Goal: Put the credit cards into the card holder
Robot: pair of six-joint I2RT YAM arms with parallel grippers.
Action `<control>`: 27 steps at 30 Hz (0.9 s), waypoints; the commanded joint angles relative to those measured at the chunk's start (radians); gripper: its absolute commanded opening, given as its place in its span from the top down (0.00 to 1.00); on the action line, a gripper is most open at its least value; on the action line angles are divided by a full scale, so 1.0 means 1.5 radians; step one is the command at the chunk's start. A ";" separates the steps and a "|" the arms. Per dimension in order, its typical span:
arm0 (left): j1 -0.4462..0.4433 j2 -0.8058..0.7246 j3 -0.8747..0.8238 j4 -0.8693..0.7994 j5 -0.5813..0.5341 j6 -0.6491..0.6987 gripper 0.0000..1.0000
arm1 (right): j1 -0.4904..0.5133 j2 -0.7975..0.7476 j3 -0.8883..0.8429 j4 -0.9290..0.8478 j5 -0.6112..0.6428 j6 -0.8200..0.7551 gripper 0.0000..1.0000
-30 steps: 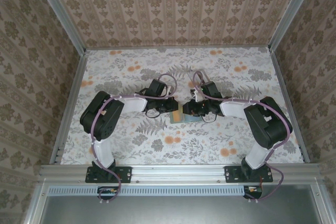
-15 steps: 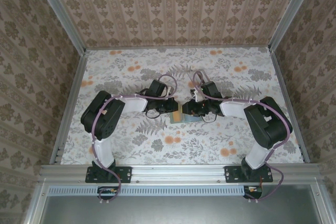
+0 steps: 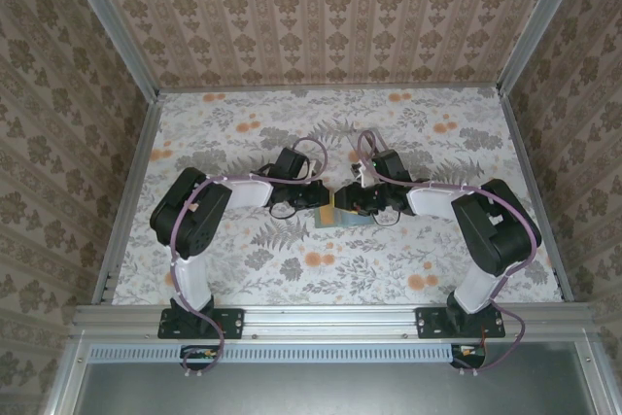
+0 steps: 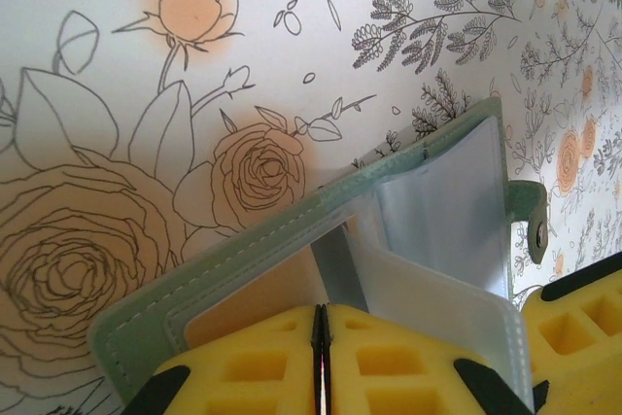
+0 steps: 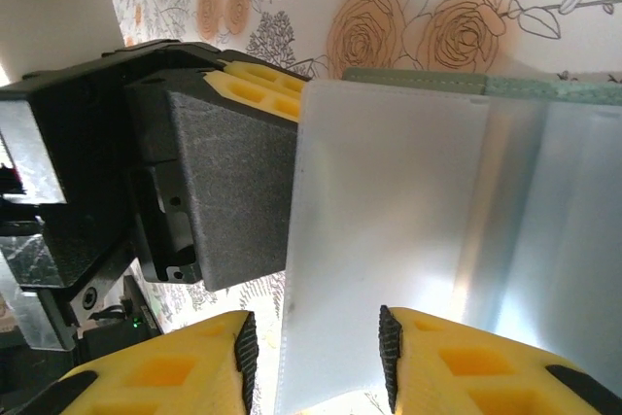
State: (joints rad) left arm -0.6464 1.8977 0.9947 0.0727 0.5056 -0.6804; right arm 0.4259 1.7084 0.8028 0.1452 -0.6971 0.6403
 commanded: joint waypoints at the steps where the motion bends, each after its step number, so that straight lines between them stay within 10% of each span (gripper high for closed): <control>1: 0.004 0.014 0.004 -0.004 0.001 0.012 0.89 | -0.002 0.001 -0.001 0.015 -0.020 0.004 0.58; 13: 0.006 0.016 0.012 -0.011 0.003 0.014 0.89 | -0.002 0.020 0.010 0.006 -0.014 -0.001 0.74; 27: 0.007 0.015 0.010 -0.012 0.002 0.014 0.89 | -0.001 0.018 0.011 0.008 -0.014 -0.002 0.58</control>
State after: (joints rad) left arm -0.6456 1.9011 0.9981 0.0723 0.5095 -0.6804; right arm 0.4252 1.7283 0.8028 0.1543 -0.7044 0.6392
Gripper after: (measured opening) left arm 0.114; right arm 0.419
